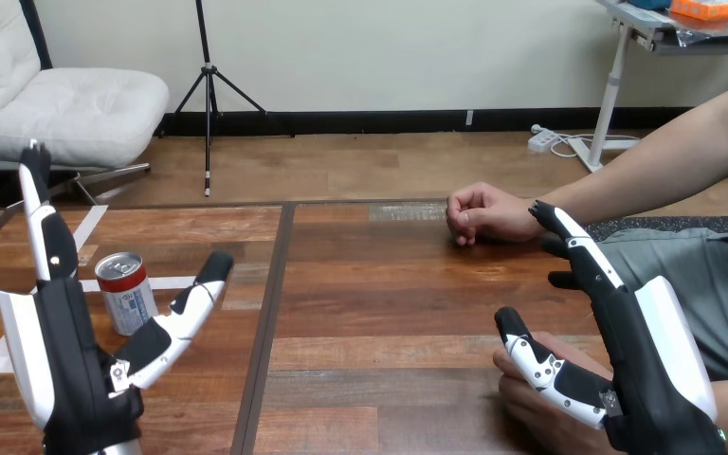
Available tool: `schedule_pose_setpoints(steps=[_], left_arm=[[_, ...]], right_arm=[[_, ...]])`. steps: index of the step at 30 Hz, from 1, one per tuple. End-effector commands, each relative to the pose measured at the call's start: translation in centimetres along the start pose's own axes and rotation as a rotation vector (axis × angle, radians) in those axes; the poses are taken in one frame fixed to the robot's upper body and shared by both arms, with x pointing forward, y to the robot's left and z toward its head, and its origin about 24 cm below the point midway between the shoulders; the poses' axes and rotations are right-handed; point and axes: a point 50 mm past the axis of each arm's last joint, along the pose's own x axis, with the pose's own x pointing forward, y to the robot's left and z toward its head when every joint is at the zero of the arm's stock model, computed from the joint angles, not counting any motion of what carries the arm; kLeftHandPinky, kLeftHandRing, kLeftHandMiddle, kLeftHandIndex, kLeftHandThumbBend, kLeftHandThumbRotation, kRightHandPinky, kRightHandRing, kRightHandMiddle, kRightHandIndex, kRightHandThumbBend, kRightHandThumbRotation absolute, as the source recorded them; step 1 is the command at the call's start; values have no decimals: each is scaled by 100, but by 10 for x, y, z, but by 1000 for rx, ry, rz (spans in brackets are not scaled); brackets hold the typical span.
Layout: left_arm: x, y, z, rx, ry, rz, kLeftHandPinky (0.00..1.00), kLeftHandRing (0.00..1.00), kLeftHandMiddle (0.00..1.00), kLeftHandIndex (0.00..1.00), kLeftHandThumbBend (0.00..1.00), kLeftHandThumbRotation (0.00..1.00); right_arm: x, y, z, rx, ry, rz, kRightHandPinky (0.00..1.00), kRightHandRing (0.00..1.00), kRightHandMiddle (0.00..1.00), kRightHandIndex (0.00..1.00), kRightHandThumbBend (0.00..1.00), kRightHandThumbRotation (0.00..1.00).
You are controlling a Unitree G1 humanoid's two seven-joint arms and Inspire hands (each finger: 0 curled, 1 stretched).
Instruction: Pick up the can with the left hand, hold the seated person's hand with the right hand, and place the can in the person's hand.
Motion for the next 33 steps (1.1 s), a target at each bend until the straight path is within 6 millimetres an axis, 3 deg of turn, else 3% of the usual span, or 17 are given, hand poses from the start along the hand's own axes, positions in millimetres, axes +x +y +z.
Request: schedule_pose_setpoints(steps=[1, 6, 18, 33], left_arm=[[9, -1, 5, 11, -7, 51, 100, 100, 100, 100, 75, 21], [13, 0, 1, 59, 25, 65, 98, 100, 100, 100, 77, 24], [24, 4, -11, 122, 64, 99, 84, 96, 100, 99, 79, 25], [39, 5, -25, 180, 136, 71, 88, 97, 100, 99, 78, 24]], right_arm=[[7, -3, 3, 1, -33, -16, 80, 90, 94, 93, 31, 0], [7, -3, 3, 3, -27, -11, 80, 90, 94, 93, 31, 0], [7, -3, 2, 20, -22, 1, 80, 90, 94, 93, 32, 0], [8, -4, 2, 9, -30, 7, 80, 90, 94, 92, 32, 0]])
